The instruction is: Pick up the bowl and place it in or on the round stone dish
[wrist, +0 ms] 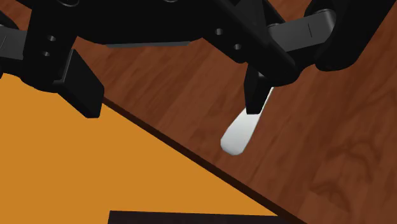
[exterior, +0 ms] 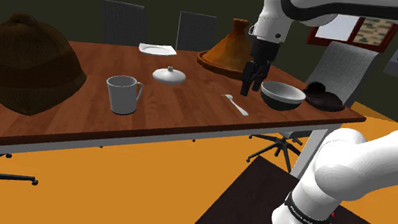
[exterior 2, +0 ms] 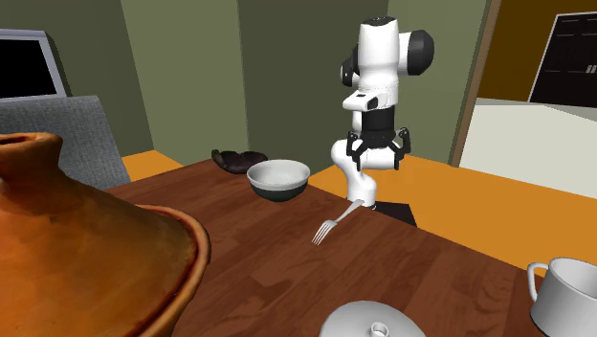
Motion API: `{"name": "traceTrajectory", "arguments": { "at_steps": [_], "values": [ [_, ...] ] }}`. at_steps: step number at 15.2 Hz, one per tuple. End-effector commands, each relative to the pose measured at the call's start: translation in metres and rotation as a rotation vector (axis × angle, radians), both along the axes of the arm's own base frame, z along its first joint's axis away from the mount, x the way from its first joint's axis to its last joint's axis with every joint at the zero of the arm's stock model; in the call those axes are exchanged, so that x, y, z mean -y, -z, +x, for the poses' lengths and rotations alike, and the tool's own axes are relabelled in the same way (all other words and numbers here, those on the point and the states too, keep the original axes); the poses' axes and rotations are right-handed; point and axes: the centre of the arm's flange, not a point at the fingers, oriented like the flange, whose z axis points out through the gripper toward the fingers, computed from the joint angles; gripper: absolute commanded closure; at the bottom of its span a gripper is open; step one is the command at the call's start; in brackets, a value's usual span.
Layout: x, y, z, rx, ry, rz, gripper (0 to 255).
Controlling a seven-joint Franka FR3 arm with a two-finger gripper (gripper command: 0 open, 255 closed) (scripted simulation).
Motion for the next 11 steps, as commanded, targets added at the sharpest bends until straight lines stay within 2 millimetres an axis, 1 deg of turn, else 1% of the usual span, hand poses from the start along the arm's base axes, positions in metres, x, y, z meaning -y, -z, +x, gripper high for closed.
{"name": "traceTrajectory", "arguments": {
  "at_steps": [1, 6, 11],
  "values": [
    [0.0, 0.0, 0.0, 0.0, 0.0, 0.0, 0],
    [0.044, 0.017, 0.001, -0.011, 0.084, -0.127, 0],
    [0.09, 0.029, -0.001, -0.021, 0.167, -0.254, 0]
  ]
}}
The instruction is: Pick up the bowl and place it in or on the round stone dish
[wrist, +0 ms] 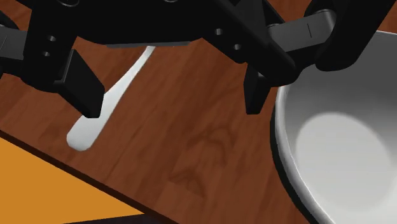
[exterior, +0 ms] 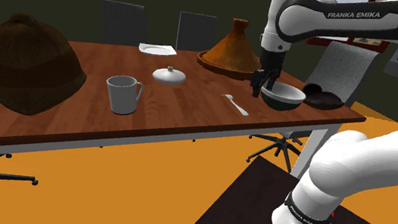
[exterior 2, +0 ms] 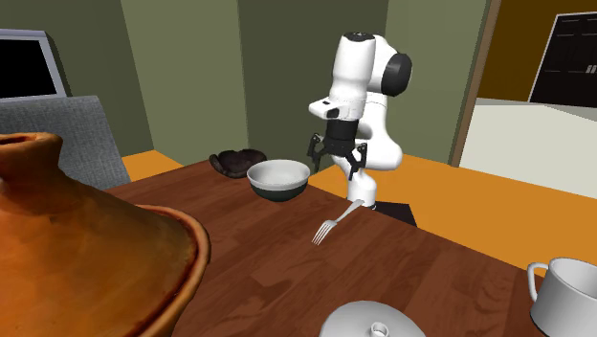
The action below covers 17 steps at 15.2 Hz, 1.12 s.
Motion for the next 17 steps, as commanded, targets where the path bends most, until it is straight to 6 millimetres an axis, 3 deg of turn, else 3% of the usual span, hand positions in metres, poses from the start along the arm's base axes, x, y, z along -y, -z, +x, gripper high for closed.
{"name": "traceTrajectory", "arguments": {
  "at_steps": [1, 4, 12, 17],
  "values": [
    [0.021, 0.003, -0.001, -0.005, 0.034, -0.054, 0],
    [0.049, 0.006, -0.005, -0.011, 0.084, -0.13, 0],
    [0.06, 0.045, -0.008, -0.012, 0.087, -0.134, 0],
    [0.06, 0.045, -0.008, -0.012, 0.087, -0.134, 0]
  ]
}}
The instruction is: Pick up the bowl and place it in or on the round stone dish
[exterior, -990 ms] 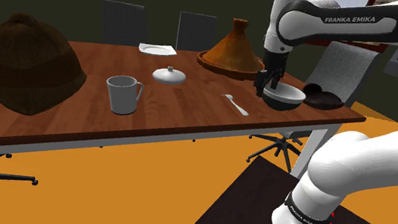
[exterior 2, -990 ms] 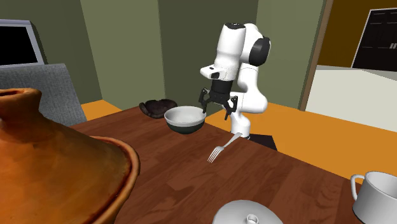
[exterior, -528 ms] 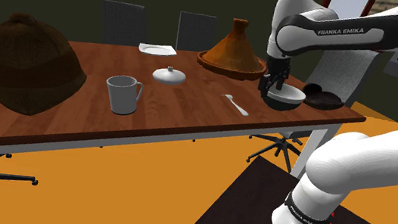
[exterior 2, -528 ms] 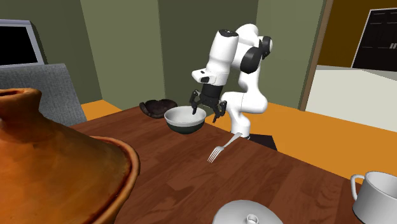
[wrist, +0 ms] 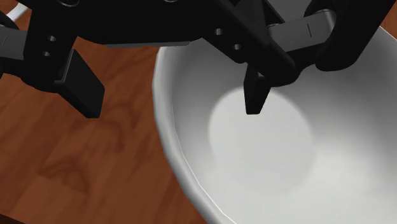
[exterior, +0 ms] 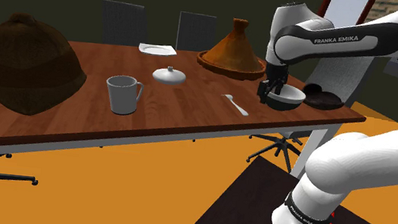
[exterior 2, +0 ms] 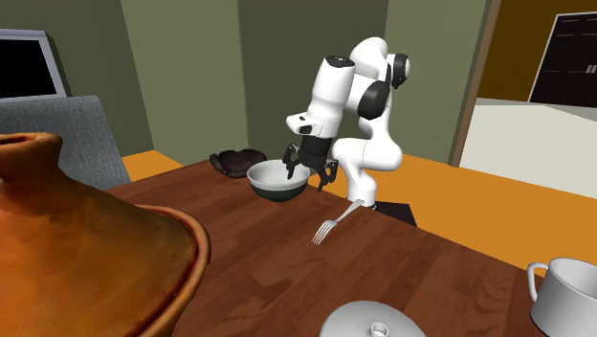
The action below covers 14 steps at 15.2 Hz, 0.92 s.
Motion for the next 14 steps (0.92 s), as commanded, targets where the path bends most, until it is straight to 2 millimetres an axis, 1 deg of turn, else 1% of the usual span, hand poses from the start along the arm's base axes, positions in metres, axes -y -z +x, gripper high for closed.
{"name": "traceTrajectory", "arguments": {
  "at_steps": [1, 3, 4, 13, 14],
  "values": [
    [0.0, 0.0002, 0.0, 0.0, 0.0, 0.0, 0],
    [0.0, 0.0002, 0.0, 0.0, 0.0, 0.0, 0],
    [0.0, 0.0002, 0.0, 0.0, 0.0, 0.0, 255],
    [0.0, 0.0002, 0.0, 0.0, 0.0, 0.0, 255],
    [0.0, -0.0051, 0.0, 0.0, 0.0, 0.0, 255]
  ]
}}
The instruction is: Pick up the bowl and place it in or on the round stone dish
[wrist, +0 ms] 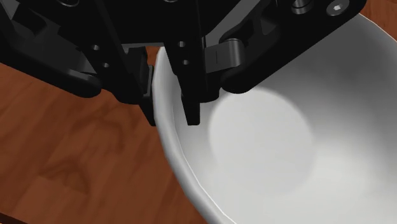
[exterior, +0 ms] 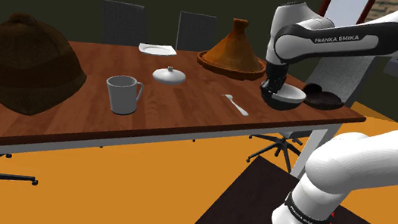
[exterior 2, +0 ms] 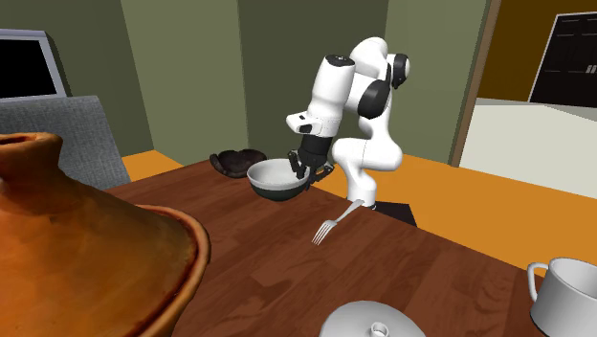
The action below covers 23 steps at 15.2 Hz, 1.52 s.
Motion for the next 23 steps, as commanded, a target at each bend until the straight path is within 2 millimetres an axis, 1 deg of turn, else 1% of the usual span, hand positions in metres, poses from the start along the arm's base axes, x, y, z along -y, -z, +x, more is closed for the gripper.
{"name": "traceTrajectory", "arguments": {
  "at_steps": [1, 23],
  "values": [
    [0.0, -0.008, 0.0, 0.0, 0.0, 0.0, 255],
    [0.0, -0.124, 0.0, 0.0, 0.0, 0.0, 255]
  ]
}}
